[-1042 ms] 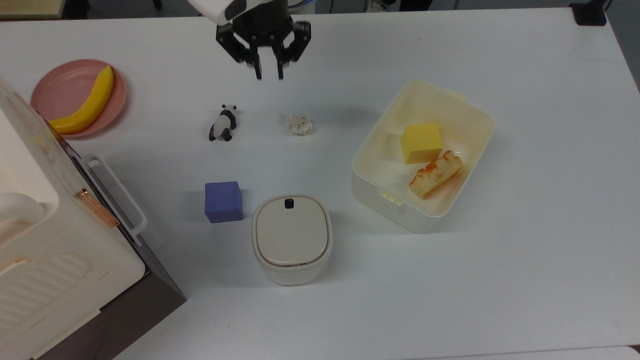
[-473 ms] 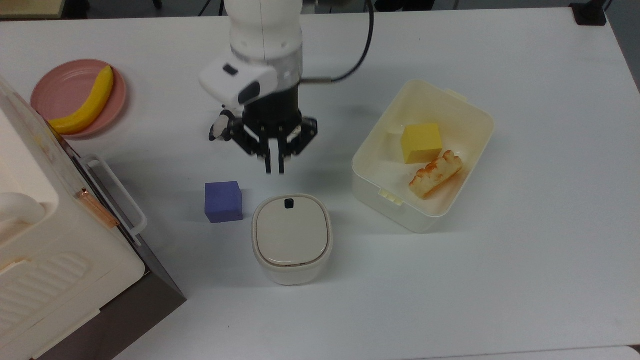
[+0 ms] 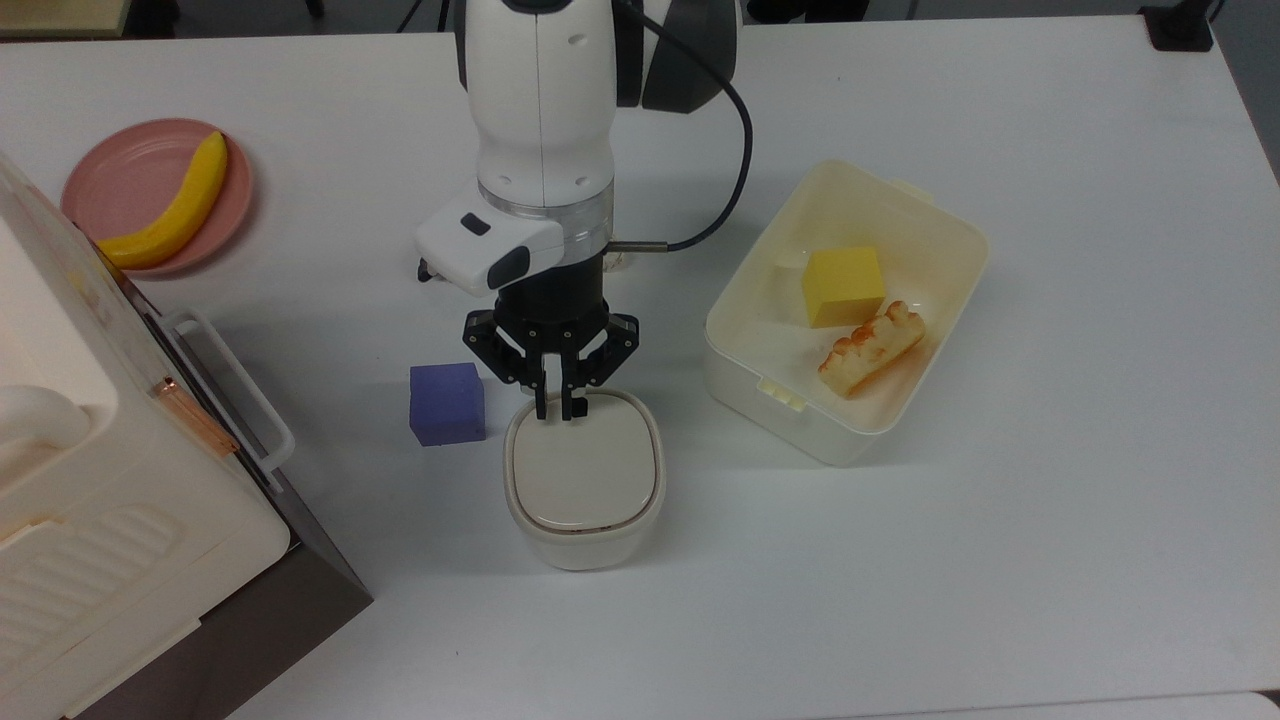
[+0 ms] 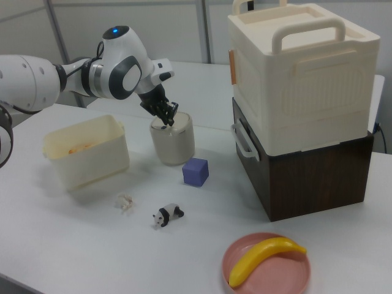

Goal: Open the trash can

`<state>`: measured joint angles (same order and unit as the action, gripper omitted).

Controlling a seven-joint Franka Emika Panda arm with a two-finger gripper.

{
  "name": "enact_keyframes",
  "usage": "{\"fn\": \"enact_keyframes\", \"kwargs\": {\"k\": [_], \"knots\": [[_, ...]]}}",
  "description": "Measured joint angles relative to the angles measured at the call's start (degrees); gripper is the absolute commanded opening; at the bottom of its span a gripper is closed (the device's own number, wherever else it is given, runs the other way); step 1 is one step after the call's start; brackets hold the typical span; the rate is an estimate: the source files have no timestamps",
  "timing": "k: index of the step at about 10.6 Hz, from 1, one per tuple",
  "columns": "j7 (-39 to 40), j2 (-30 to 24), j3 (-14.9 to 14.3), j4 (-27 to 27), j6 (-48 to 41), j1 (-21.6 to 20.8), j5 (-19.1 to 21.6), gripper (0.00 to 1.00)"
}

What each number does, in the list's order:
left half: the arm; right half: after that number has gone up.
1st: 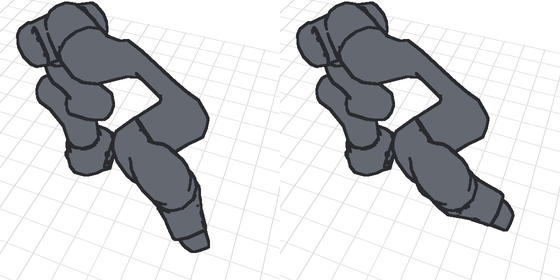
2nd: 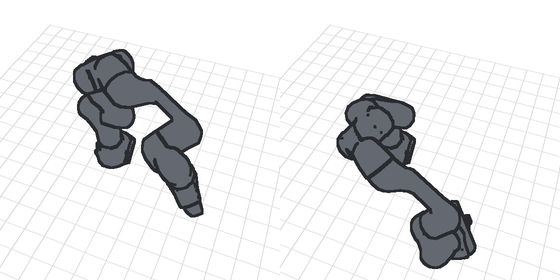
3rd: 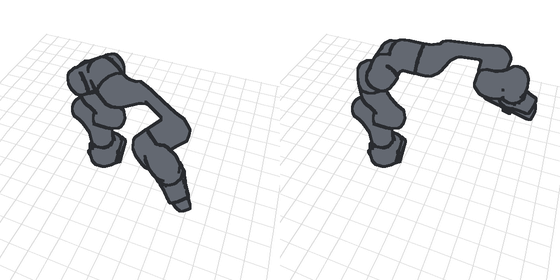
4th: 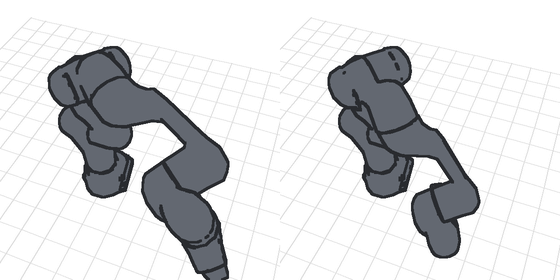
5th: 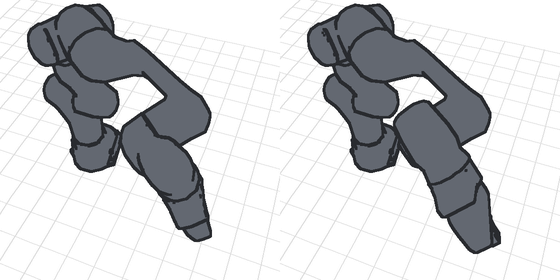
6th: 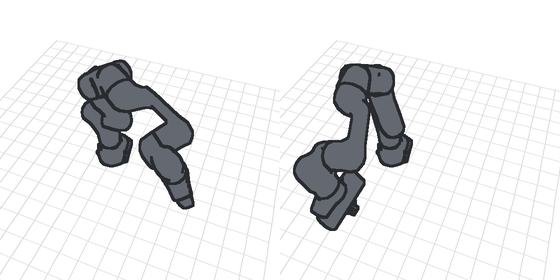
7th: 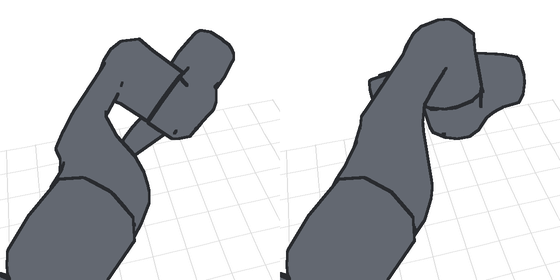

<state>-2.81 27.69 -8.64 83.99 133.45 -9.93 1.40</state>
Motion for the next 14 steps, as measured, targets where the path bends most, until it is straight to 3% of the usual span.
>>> {"fn": "enact_keyframes", "kwargs": {"k": [6, 8, 9, 11, 12, 14], "knots": [[-0.24, 1.53, 0.01, -0.62, 0.6, -0.55, -0.92, 0.19], [-0.63, 0.76, 0.0, -1.57, 0.14, -0.37, -0.26, 0.25], [-0.63, -0.86, -0.03, -2.14, -3.48, 0.05, 0.72, 0.39], [1.91, -5.57, -0.06, -2.56, -12.97, 1.29, 3.19, 0.84], [2.87, -7.42, -0.06, -2.55, -17.68, 1.58, 3.49, 1.0], [4.56, -9.56, -0.13, -2.51, -26.41, 1.63, 3.49, 1.0]]}}
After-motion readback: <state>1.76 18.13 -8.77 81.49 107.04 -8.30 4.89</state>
